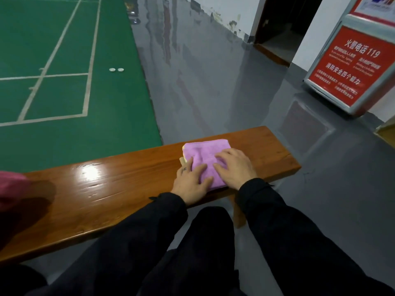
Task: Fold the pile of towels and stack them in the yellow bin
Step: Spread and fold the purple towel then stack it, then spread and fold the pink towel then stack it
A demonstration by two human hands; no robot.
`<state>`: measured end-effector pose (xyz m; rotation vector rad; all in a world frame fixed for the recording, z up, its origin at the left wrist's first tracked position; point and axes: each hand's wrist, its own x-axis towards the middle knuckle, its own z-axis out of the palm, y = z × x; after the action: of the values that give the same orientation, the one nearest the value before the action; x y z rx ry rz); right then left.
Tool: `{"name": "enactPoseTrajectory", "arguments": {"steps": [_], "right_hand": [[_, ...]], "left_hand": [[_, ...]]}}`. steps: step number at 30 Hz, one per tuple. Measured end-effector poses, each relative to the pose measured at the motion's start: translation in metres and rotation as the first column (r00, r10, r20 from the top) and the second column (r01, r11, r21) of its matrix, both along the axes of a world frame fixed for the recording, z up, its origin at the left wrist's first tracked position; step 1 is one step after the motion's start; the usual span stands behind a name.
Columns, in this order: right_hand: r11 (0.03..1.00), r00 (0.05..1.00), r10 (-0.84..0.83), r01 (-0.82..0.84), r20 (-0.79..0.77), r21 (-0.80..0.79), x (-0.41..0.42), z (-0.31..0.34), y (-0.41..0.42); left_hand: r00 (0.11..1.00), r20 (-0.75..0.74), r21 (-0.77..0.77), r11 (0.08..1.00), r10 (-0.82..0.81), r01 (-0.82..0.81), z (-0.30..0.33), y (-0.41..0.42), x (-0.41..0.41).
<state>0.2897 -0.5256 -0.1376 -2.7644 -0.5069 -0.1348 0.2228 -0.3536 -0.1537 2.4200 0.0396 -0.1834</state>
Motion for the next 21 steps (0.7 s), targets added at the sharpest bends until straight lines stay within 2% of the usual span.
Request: {"name": "enactPoseTrajectory", "arguments": {"steps": [1,3,5,7,11,15,17,19,21], "right_hand": [[1.000,1.000,0.008,-0.008,0.029,0.005,-0.007,-0.003,0.004],[0.993,0.997,0.005,-0.013,0.074,0.119,-0.020,0.003,0.019],[0.972,0.998,0.042,-0.053,0.055,0.228,-0.032,0.019,0.042],[0.952,0.996,0.088,-0.084,-0.001,0.295,-0.044,0.035,0.070],[0.927,0.977,0.212,-0.199,-0.005,0.318,-0.062,0.054,0.137],[0.877,0.918,0.395,-0.368,-0.028,0.310,-0.087,0.062,0.221],[0.834,0.877,0.479,-0.443,-0.035,0.328,-0.101,0.061,0.265],[0.783,0.831,0.554,-0.500,-0.048,0.371,-0.121,0.062,0.310],[0.737,0.787,0.612,-0.529,-0.081,0.420,-0.142,0.065,0.347]], "left_hand": [[1.000,-0.007,-0.022,1.000,0.003,-0.003,0.001,-0.001,0.000],[0.988,0.102,-0.171,0.981,0.114,-0.095,0.011,0.003,0.000],[0.951,0.187,-0.352,0.920,0.248,-0.171,0.026,0.018,-0.003],[0.928,0.165,-0.515,0.831,0.334,-0.208,0.038,0.038,-0.013],[0.872,0.156,-0.599,0.746,0.464,-0.290,0.051,0.095,-0.046],[0.792,0.164,-0.575,0.710,0.588,-0.408,0.067,0.169,-0.091],[0.750,0.189,-0.509,0.716,0.635,-0.478,0.072,0.208,-0.116],[0.687,0.286,-0.346,0.741,0.668,-0.576,0.076,0.250,-0.147],[0.598,0.466,-0.105,0.712,0.652,-0.695,0.078,0.295,-0.175]]}}
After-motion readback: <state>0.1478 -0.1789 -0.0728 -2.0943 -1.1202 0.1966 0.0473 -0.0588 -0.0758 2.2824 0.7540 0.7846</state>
